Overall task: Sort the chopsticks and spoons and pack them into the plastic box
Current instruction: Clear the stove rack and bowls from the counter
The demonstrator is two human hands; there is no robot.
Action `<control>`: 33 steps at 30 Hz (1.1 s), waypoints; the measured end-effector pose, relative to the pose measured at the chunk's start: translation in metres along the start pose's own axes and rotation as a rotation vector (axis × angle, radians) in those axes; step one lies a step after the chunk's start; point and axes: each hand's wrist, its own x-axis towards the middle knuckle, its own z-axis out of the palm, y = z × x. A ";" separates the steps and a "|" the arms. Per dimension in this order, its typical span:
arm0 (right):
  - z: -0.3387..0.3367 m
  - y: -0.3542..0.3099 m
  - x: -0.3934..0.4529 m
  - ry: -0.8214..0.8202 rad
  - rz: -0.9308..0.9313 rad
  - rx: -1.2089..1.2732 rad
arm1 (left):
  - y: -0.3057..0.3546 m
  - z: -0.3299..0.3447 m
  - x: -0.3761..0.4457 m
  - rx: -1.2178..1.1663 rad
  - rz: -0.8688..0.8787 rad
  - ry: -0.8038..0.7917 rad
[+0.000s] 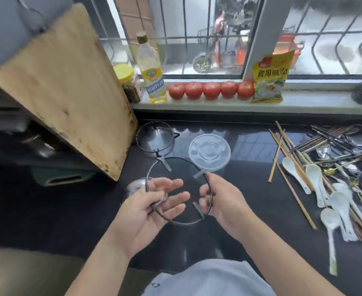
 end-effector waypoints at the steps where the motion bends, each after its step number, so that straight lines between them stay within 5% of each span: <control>1: 0.014 0.000 0.006 0.012 -0.056 -0.120 | 0.010 -0.016 0.003 0.078 0.017 0.039; 7: 0.083 -0.034 0.057 0.085 -0.234 -0.613 | 0.070 -0.078 0.067 0.633 0.098 0.306; 14: 0.105 -0.055 0.179 0.339 -0.220 -1.184 | 0.093 -0.104 0.188 0.587 0.090 0.383; 19: 0.111 -0.063 0.238 0.420 -0.131 -1.210 | 0.091 -0.103 0.250 0.524 0.233 0.412; 22: 0.095 -0.079 0.265 0.471 -0.142 -1.255 | 0.091 -0.112 0.274 0.966 0.282 0.453; 26: 0.045 -0.118 0.290 0.449 -0.182 -1.427 | 0.068 -0.135 0.276 1.884 0.383 0.197; 33: -0.013 -0.141 0.313 0.282 -0.131 -1.474 | 0.057 -0.137 0.290 2.099 0.550 0.182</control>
